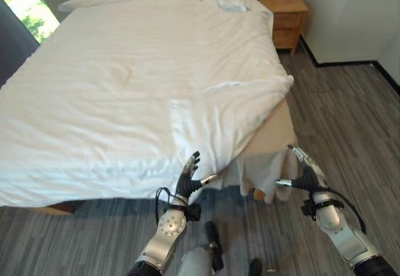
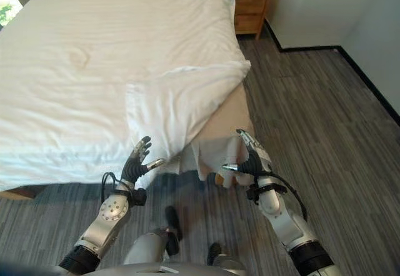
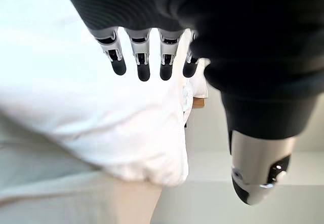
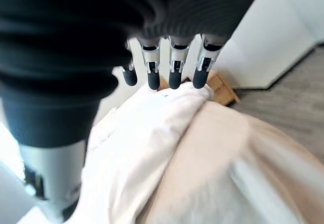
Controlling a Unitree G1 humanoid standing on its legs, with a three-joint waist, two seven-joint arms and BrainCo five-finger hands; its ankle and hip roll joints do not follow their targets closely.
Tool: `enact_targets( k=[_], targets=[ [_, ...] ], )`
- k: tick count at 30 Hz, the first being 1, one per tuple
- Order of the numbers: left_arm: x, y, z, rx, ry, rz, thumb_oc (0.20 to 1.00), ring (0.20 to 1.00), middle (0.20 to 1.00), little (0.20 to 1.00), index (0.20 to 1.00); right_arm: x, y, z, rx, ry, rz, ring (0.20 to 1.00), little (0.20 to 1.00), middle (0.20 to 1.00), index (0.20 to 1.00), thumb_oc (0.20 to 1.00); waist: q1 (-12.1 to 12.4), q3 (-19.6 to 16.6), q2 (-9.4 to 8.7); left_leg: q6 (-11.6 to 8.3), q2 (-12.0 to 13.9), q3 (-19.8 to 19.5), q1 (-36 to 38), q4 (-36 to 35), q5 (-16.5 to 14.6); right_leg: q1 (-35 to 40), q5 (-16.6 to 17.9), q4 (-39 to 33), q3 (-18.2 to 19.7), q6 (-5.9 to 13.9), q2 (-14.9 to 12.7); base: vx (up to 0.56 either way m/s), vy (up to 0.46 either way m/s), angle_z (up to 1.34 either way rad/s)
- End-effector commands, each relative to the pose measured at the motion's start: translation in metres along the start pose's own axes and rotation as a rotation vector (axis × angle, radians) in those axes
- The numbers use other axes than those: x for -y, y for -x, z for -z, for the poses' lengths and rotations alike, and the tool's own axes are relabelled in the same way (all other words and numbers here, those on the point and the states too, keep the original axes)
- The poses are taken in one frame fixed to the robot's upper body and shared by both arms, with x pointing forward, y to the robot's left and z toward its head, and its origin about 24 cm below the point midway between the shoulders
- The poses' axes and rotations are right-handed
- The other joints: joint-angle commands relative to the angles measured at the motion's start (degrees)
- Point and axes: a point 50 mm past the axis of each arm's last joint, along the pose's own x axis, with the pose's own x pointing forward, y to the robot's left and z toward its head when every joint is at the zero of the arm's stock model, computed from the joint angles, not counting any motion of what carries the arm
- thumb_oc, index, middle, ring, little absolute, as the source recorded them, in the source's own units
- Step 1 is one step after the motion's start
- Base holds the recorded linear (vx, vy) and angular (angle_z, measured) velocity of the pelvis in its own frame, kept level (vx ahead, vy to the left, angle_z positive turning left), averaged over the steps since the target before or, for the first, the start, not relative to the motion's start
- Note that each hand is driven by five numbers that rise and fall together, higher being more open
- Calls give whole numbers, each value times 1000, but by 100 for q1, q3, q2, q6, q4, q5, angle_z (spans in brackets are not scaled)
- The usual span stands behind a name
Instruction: Making the bed.
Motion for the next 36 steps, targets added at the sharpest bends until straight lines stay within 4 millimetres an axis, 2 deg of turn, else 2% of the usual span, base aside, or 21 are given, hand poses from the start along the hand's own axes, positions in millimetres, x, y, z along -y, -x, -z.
enact_targets(
  k=[1, 2, 4, 5, 6, 7, 10, 12, 13, 14, 17, 18, 21, 23, 27, 30, 31, 32, 33, 35, 36],
  targets=[
    [-1, -9, -34, 167, -35, 12, 1000, 1000, 1000, 1000, 1000, 49, -25, -22, 98, 68, 325, 1000, 1000, 1000, 1000, 1000, -40, -104, -201, -9, 48, -393, 505, -315, -244, -466, 924, 2104, 121, 907, -185, 251, 82, 32],
    [-3, -10, -36, 176, -54, 6, 1000, 1000, 1000, 1000, 1000, 61, -26, -25, 111, 77, 406, 1000, 1000, 1000, 1000, 1000, -118, -92, -96, -16, 158, -479, 638, -371, -236, -771, 1080, 2428, 212, 907, -96, 373, 133, 58],
    [-4, -10, -37, 182, -72, 8, 1000, 1000, 1000, 1000, 1000, 83, -32, -37, 165, 118, 537, 1000, 1000, 1000, 1000, 1000, -168, -59, -37, -18, 151, -682, 787, -383, -322, -1137, 925, 2495, 224, 815, -238, 323, 56, 99],
    [-6, -9, -35, 174, -91, 11, 1000, 1000, 1000, 1000, 1000, 97, -33, -51, 223, 119, 628, 1000, 1000, 1000, 1000, 1000, -220, -47, -93, -83, 94, -907, 855, -383, -407, -1216, 708, 1825, 245, 610, -400, 375, -84, 93],
    [-5, -8, -32, 161, -96, 20, 1000, 1000, 1000, 1000, 1000, 101, -33, -57, 251, 116, 648, 1000, 1000, 1000, 1000, 1000, -245, -57, -142, -128, 46, -1085, 910, -383, -513, -1185, 551, 1283, 325, 533, -467, 350, -153, 90],
    [-4, -7, -30, 154, -92, 29, 1000, 1000, 1000, 1000, 1000, 101, -33, -59, 261, 109, 645, 1000, 1000, 1000, 1000, 1000, -250, -74, -195, -179, 27, -1226, 902, -383, -526, -1216, 595, 681, 505, 465, -488, 203, -113, 96],
    [-3, -5, -26, 140, -95, 41, 1000, 1000, 1000, 1000, 1000, 99, -33, -59, 260, 98, 638, 1000, 1000, 1000, 1000, 1000, -288, -129, -250, -215, -8, -1389, 938, -383, -610, -1098, 689, 18, 683, 463, -495, 151, -82, 106],
    [-1, -4, -23, 126, -95, 61, 1000, 1000, 1000, 1000, 1000, 91, -36, -56, 245, 86, 582, 1000, 1000, 1000, 1000, 1000, -263, -191, -374, -223, -89, -1631, 984, -383, -713, -960, 835, -478, 1049, 483, -534, 186, -80, 110],
    [-2, -1, -18, 99, -89, 58, 1000, 1000, 1000, 1000, 1000, 84, -37, -57, 239, 65, 547, 1000, 1000, 1000, 1000, 1000, -200, -234, -443, -224, -116, -1686, 1032, -383, -736, -866, 941, -511, 978, 549, -615, 204, -224, 86],
    [-5, 5, -8, 49, -65, 47, 1000, 1000, 1000, 1000, 1000, 61, -50, -66, 257, -2, 417, 1000, 1000, 1000, 1000, 1000, -8, -308, -467, -257, -75, -1744, 1008, -383, -735, -733, 1150, -588, 901, 612, -636, 169, -252, 63],
    [-11, 17, 2, -4, -23, 30, 1000, 1000, 1000, 1000, 1000, 28, -64, -72, 222, -164, 260, 1000, 1000, 1000, 1000, 1000, 137, -380, -438, -304, -38, -1813, 1011, -383, -717, -507, 1121, -804, 725, 534, -645, 106, -105, 19],
    [-11, 17, 2, -4, -23, 29, 1000, 1000, 1000, 1000, 1000, 28, -64, -72, 223, -164, 260, 1000, 1000, 1000, 1000, 1000, 125, -374, -439, -304, -39, -1820, 1015, -383, -716, -496, 1122, -810, 716, 535, -646, 122, -47, 20],
    [-16, 29, 16, -70, 21, 9, 1000, 1000, 1000, 1000, 1000, 8, -83, -82, 210, -188, 170, 1000, 1000, 1000, 1000, 1000, 376, -462, -410, -350, -30, -1912, 1031, -383, -707, -295, 1066, -963, 554, 469, -648, 100, -39, 12],
    [-20, 34, 21, -97, 53, -14, 1000, 1000, 1000, 1000, 1000, -8, -99, -91, 201, -146, 91, 1000, 1000, 1000, 1000, 1000, 652, -497, -379, -406, -5, -2047, 1006, -383, -647, -162, 977, -1000, 370, 407, -618, 112, -48, 15],
    [-20, 37, 24, -120, 86, -2, 1000, 1000, 1000, 1000, 1000, -30, -112, -71, 52, -101, 0, 1000, 1000, 1000, 1000, 1000, 978, -457, -335, -489, -31, -2431, 845, -383, -526, -61, 870, -1018, -27, 364, -611, 35, -42, 39],
    [-19, 37, 25, -130, 96, 21, 1000, 1000, 1000, 1000, 1000, -45, -112, -39, -151, -98, -59, 1000, 1000, 1000, 1000, 1000, 1176, -414, -297, -527, -91, -2729, 639, -383, -424, -51, 825, -1057, -332, 336, -603, 21, -41, 81],
    [-19, 37, 25, -130, 96, 20, 1000, 1000, 1000, 1000, 1000, -45, -113, -39, -150, -99, -58, 1000, 1000, 1000, 1000, 1000, 1172, -414, -298, -528, -92, -2733, 637, -383, -423, -52, 824, -1057, -335, 336, -603, -54, -20, 64],
    [-17, 35, 23, -123, 96, 54, 1000, 1000, 1000, 1000, 1000, -45, -112, -13, -298, -65, -79, 1000, 1000, 1000, 1000, 1000, 1358, -318, -187, -560, -131, -2884, 436, -383, -321, -130, 801, -1060, -494, 322, -593, -99, -8, 67],
    [-17, 32, 21, -118, 95, 71, 1000, 1000, 1000, 1000, 1000, -39, -111, 0, -368, -52, -70, 1000, 1000, 1000, 1000, 1000, 1423, -245, -127, -584, -150, -2973, 297, -383, -254, -207, 799, -1056, -574, 314, -597, -150, 1, 74],
    [-16, 30, 19, -107, 99, 95, 1000, 1000, 1000, 1000, 1000, -24, -109, 22, -466, -39, -38, 1000, 1000, 1000, 1000, 1000, 1526, -127, 10, -634, -192, -3059, 28, -383, -146, -361, 822, -1099, -704, 317, -613, -125, 30, 55],
    [-16, 30, 19, -107, 99, 96, 1000, 1000, 1000, 1000, 1000, -24, -109, 22, -466, -39, -38, 1000, 1000, 1000, 1000, 1000, 1525, -132, 9, -634, -192, -3061, 22, -383, -145, -367, 822, -1098, -705, 317, -613, -123, 77, 38]
  ],
)
